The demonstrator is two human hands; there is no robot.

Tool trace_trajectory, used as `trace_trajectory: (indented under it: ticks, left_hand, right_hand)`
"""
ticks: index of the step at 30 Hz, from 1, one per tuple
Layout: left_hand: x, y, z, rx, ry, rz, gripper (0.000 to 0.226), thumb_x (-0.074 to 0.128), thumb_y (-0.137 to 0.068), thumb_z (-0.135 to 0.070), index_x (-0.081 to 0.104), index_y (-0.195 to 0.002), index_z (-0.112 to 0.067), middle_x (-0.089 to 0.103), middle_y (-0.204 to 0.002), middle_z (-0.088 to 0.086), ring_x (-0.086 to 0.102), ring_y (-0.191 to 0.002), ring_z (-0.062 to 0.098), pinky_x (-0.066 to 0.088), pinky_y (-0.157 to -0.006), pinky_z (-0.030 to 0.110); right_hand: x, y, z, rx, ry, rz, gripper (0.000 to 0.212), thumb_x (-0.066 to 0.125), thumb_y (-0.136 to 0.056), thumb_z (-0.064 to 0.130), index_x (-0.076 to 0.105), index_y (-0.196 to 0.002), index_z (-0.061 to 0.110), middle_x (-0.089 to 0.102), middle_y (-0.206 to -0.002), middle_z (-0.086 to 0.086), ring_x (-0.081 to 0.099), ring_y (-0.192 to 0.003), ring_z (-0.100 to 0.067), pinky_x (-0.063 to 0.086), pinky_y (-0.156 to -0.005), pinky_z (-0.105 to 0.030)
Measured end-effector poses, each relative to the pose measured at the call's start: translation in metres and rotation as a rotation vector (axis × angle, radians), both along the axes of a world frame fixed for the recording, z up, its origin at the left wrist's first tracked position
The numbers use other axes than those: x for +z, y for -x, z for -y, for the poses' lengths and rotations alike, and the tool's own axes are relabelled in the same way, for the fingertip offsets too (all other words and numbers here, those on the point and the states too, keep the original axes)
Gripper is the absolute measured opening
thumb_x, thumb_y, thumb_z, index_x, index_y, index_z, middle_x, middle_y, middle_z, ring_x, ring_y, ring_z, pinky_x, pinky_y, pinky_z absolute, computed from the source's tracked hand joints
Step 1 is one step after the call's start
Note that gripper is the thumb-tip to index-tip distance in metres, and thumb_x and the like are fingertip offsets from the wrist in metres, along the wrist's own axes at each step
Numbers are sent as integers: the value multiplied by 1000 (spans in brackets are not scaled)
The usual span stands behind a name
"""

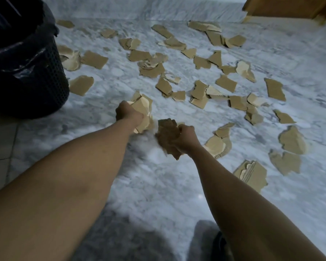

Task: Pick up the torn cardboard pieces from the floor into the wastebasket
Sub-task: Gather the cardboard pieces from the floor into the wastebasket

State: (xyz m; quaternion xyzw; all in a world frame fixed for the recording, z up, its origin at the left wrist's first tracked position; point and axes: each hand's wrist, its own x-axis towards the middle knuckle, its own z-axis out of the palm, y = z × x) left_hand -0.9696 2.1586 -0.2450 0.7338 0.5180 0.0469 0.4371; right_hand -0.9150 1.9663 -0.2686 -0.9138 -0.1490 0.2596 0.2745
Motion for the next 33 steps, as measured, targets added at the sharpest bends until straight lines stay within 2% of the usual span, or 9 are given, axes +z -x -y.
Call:
trace_trajectory:
  ticks: [3,6,12,15,18,21,25,28,33]
  left_hand:
    - [6,-20,13,23,25,104,65,86,-71,-23,53,-125,-9,58,-130,12,58,-118,28,50,-90,31]
    - [9,-38,16,-18,66,142,72,89,-66,-27,52,-125,-7,59,-128,12,60,-114,28,54,-88,32]
    - [-10,-25,9,25,191,122,75,90,-65,-22,54,-128,-4,60,-127,10,61,-112,26,51,-81,25]
    - [-25,-7,5,-22,160,21,75,88,-66,-26,54,-129,-5,60,-129,11,61,-113,25,46,-82,22]
    - [-35,10,-5,-61,105,-99,75,87,-68,-25,52,-131,-8,59,-129,14,60,-113,30,50,-80,29]
    - [-43,23,-11,-52,106,-139,77,86,-67,-25,52,-135,-9,59,-129,14,61,-111,31,51,-76,29]
    - [-42,17,-10,-63,114,-113,80,89,-65,-29,54,-133,-7,61,-128,14,61,-112,31,51,-80,32]
    - [-37,4,-3,-77,147,-51,74,89,-65,-29,56,-127,-5,63,-122,12,62,-110,31,54,-80,32]
    - [-21,-24,13,-42,343,206,55,88,-63,-22,65,-111,-9,71,-105,11,71,-86,26,60,-68,36]
  right_hand:
    - [15,-11,18,-208,-236,-234,29,84,-77,14,68,-97,0,70,-106,-27,71,-87,-40,61,-63,-50]
    - [32,-24,33,-447,-409,-579,30,72,-92,24,67,-108,1,72,-108,-18,71,-88,-32,58,-60,-36]
    - [9,-45,-6,-845,-325,-404,36,67,-89,34,56,-113,8,61,-122,-11,60,-109,-30,50,-77,-35]
    - [-6,-48,-30,-640,-30,-229,49,58,-92,33,51,-133,8,51,-135,-12,50,-122,-32,46,-89,-33]
    - [-10,-48,-37,-428,92,-141,37,66,-88,28,57,-116,6,62,-122,-13,60,-113,-28,54,-90,-33]
    - [-8,-44,-34,-411,3,-125,30,72,-81,23,58,-101,4,70,-106,-11,68,-88,-25,62,-77,-37]
    - [0,-38,-24,-421,-206,-104,66,80,-72,22,38,-121,9,56,-98,-4,60,-87,-24,59,-79,-43]
    - [8,-41,4,-464,-396,-311,83,93,-52,20,51,-121,1,65,-107,-12,69,-96,-29,63,-71,-44]
    - [25,-61,87,-451,-429,-442,36,80,-83,22,68,-113,6,73,-106,-17,70,-80,-26,54,-62,-34]
